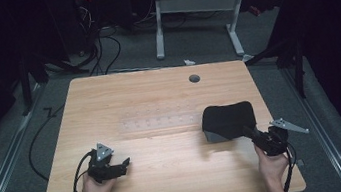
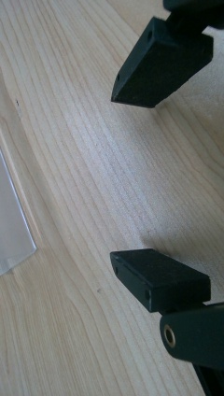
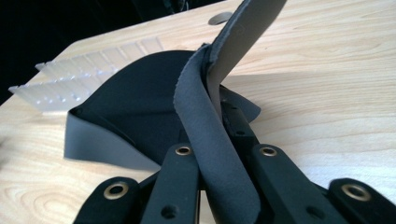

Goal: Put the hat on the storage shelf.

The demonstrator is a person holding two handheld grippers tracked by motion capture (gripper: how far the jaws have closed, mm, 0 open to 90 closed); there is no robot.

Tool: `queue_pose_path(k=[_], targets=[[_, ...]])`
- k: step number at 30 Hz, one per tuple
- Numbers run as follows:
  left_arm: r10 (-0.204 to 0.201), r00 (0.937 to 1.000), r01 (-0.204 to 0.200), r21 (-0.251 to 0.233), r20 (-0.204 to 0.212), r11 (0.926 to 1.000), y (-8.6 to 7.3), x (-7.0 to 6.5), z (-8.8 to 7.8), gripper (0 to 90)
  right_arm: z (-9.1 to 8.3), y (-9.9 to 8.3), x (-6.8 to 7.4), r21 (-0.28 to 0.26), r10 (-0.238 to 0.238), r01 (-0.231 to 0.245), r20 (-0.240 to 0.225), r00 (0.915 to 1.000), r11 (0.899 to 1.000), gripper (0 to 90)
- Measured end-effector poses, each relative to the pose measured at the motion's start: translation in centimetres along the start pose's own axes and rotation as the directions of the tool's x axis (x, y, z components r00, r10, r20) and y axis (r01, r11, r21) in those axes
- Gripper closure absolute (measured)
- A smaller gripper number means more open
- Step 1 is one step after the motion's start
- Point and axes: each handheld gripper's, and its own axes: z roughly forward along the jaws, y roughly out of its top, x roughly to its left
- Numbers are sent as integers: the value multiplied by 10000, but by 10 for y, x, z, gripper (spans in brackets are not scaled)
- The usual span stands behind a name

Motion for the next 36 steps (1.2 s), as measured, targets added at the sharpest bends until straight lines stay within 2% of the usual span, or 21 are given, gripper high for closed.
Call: queue_pose_path(k=[4, 6, 7, 9, 10, 13, 14, 18, 22, 23, 27, 28, 32, 34, 36], targets=[[62, 9999, -60, -151, 140, 9999, 1, -2, -3, 196, -2, -4, 9, 113, -232, 235, -207, 9995, 9997, 853], [92, 9997, -87, -235, 211, 9997, 2, -3, -5, 186, -3, -5, 12, 103, -202, 205, -341, 9992, 9997, 854], [-99, 9993, 108, -226, 369, 9997, 4, -4, -7, 175, -4, -5, 13, 90, -205, 209, -415, 9989, 9997, 853], [-176, 9989, 186, -248, 435, 9995, 5, -4, -7, 171, -5, -5, 15, 67, -229, 233, -492, 9985, 9997, 853], [-215, 9980, 234, -312, 600, 9992, 5, -7, -9, 173, -6, -5, 19, 122, -190, 199, -638, 9978, 9997, 853], [-171, 9971, 196, -335, 740, 9992, 6, -9, -11, 178, -6, -4, 23, 227, -292, 306, -599, 9978, 9993, 853], [-80, 9971, 105, -327, 757, 9994, 5, -10, -11, 178, -6, -2, 29, 307, -482, 502, -619, 9969, 9983, 853], [-81, 9961, 95, -152, 883, 9998, 6, -14, -12, 176, -9, -1, 35, 200, -615, 629, -642, 9960, 9978, 853], [74, 9946, -34, -381, 1035, 9993, 10, -21, -16, 181, -8, -1, 42, 289, -720, 743, -749, 9946, 9968, 853], [244, 9929, -184, -523, 1167, 9985, 11, -26, -17, 183, -7, -1, 43, 314, -768, 794, -756, 9942, 9964, 853], [474, 9895, -427, -370, 1363, 9984, 9, -35, -15, 189, -6, -1, 47, 340, -796, 828, -861, 9931, 9960, 853], [565, 9876, -541, -208, 1464, 9983, 9, -39, -15, 189, -7, -1, 48, 337, -774, 808, -907, 9929, 9962, 853], [637, 9821, -607, -219, 1773, 9979, 11, -49, -15, 178, -8, 0, 55, 380, -824, 871, -1115, 9903, 9955, 853], [664, 9813, -636, -213, 1807, 9977, 13, -50, -16, 175, -8, 0, 56, 377, -818, 866, -1149, 9900, 9955, 853], [483, 9799, -417, -378, 1936, 9984, 16, -52, -17, 170, -8, -1, 60, 324, -778, 825, -1279, 9887, 9961, 853]])
